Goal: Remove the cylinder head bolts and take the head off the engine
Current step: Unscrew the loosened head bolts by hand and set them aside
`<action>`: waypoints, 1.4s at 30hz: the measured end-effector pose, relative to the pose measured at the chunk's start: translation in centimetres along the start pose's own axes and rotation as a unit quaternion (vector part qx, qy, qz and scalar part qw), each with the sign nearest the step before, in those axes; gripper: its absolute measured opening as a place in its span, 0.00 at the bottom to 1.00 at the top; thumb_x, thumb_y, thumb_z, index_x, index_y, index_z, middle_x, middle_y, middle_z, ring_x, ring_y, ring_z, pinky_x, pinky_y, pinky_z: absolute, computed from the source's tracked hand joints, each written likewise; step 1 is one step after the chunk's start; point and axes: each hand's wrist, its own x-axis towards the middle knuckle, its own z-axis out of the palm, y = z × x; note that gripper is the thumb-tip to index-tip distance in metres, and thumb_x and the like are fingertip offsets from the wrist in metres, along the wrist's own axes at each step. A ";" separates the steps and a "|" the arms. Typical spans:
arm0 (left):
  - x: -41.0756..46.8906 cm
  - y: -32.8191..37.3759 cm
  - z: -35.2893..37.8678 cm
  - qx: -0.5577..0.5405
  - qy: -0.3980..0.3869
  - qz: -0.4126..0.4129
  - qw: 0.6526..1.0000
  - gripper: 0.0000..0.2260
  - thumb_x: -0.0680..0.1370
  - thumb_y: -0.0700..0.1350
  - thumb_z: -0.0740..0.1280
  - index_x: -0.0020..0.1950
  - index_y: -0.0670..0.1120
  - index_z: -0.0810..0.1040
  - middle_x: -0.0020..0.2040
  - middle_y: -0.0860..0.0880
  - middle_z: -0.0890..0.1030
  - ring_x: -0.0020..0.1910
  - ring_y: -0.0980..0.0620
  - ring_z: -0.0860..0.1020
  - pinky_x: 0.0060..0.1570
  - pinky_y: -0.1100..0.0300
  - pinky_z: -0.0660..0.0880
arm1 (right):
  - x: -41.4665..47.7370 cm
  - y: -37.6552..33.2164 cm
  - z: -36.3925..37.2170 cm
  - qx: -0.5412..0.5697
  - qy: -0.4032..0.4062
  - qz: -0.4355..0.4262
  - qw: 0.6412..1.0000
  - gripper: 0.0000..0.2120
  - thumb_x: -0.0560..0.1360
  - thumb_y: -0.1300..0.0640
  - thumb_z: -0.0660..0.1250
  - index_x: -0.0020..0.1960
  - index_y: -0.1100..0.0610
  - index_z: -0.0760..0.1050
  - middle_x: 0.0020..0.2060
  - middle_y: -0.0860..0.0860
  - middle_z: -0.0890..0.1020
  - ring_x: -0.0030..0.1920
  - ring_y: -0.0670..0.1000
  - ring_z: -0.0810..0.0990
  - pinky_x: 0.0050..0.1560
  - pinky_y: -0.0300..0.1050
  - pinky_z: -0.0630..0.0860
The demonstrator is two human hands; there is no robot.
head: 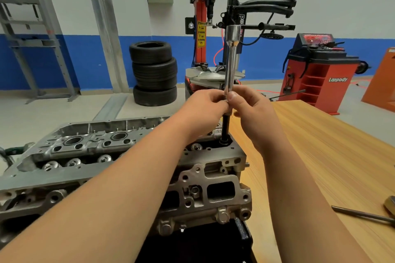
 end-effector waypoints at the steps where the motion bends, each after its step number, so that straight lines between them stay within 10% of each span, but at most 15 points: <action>1: 0.1 -0.1 0.0 -0.003 0.013 0.010 1.000 0.09 0.80 0.46 0.66 0.59 0.50 0.80 0.50 0.55 0.84 0.51 0.60 0.81 0.54 0.59 0.77 | 0.2 -0.1 0.1 0.016 0.006 -0.003 1.000 0.08 0.77 0.52 0.66 0.55 0.52 0.78 0.47 0.47 0.82 0.46 0.41 0.80 0.42 0.32 0.74; 6: 0.2 -0.8 1.0 -0.032 0.111 0.034 0.993 0.09 0.72 0.41 0.74 0.49 0.45 0.77 0.42 0.50 0.82 0.43 0.53 0.81 0.46 0.56 0.81 | 0.4 -0.2 0.9 0.048 0.033 -0.020 0.998 0.10 0.72 0.50 0.73 0.46 0.55 0.78 0.41 0.51 0.83 0.43 0.50 0.83 0.41 0.40 0.79; 13: -0.3 -1.0 2.0 0.006 0.030 0.003 1.000 0.05 0.77 0.46 0.67 0.51 0.46 0.79 0.46 0.46 0.83 0.48 0.48 0.81 0.53 0.47 0.78 | 0.4 -0.7 0.2 0.030 0.002 -0.061 0.998 0.11 0.80 0.59 0.61 0.47 0.48 0.80 0.41 0.47 0.84 0.43 0.44 0.83 0.38 0.35 0.78; 24: -0.2 -1.5 1.6 0.004 0.110 -0.005 0.994 0.06 0.75 0.48 0.71 0.47 0.48 0.79 0.39 0.52 0.81 0.36 0.57 0.78 0.37 0.59 0.75 | 0.2 -0.3 0.7 -0.065 0.003 -0.056 0.996 0.10 0.77 0.56 0.67 0.57 0.56 0.80 0.45 0.45 0.83 0.47 0.41 0.81 0.47 0.34 0.76; 35: -0.2 -1.3 1.6 0.031 0.085 0.007 0.996 0.11 0.74 0.46 0.72 0.55 0.47 0.80 0.46 0.50 0.83 0.47 0.52 0.81 0.50 0.53 0.79 | 0.1 -0.3 0.4 -0.053 0.006 -0.049 0.997 0.04 0.73 0.53 0.73 0.44 0.45 0.79 0.37 0.42 0.83 0.42 0.42 0.82 0.41 0.34 0.77; 42: -0.7 -1.3 1.3 0.043 0.082 0.043 0.995 0.04 0.74 0.40 0.71 0.45 0.49 0.81 0.39 0.51 0.82 0.40 0.52 0.80 0.42 0.55 0.77 | 0.5 0.7 0.5 -0.123 -0.052 -0.014 0.991 0.24 0.73 0.41 0.68 0.62 0.55 0.74 0.52 0.47 0.78 0.51 0.43 0.77 0.44 0.35 0.70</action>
